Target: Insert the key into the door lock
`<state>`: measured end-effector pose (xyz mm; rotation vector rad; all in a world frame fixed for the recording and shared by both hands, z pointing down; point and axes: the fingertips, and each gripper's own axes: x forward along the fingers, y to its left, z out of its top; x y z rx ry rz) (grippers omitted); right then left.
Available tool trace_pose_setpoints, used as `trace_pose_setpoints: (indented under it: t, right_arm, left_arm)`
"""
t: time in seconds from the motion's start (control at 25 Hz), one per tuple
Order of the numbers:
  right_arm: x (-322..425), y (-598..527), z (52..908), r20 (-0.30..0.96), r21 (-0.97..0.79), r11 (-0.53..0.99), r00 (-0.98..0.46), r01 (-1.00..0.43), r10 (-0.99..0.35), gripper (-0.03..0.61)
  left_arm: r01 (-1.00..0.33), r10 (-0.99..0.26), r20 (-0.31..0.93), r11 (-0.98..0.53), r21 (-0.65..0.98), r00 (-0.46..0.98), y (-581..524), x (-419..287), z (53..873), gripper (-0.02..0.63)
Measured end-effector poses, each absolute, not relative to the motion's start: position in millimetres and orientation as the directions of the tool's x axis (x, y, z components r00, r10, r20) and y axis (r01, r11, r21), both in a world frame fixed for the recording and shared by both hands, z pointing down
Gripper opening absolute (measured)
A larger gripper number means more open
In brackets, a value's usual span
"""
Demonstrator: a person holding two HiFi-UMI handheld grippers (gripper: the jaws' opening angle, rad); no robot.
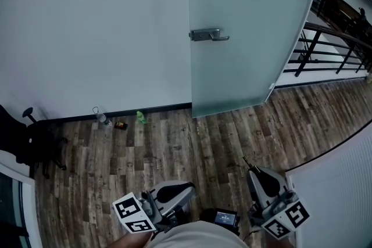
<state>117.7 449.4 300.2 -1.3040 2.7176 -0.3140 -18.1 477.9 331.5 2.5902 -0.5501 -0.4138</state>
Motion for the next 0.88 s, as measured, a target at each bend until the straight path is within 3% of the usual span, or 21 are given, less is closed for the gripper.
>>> trace_pose_setpoints:
  t: [0.88]
  right_arm:
    - [70, 424, 320, 0.075, -0.208, 0.490, -0.514, -0.846, -0.855, 0.028]
  left_arm:
    - [-0.412, -0.496, -0.099, -0.802, 0.432, 0.863, 436, -93, 342, 0.017]
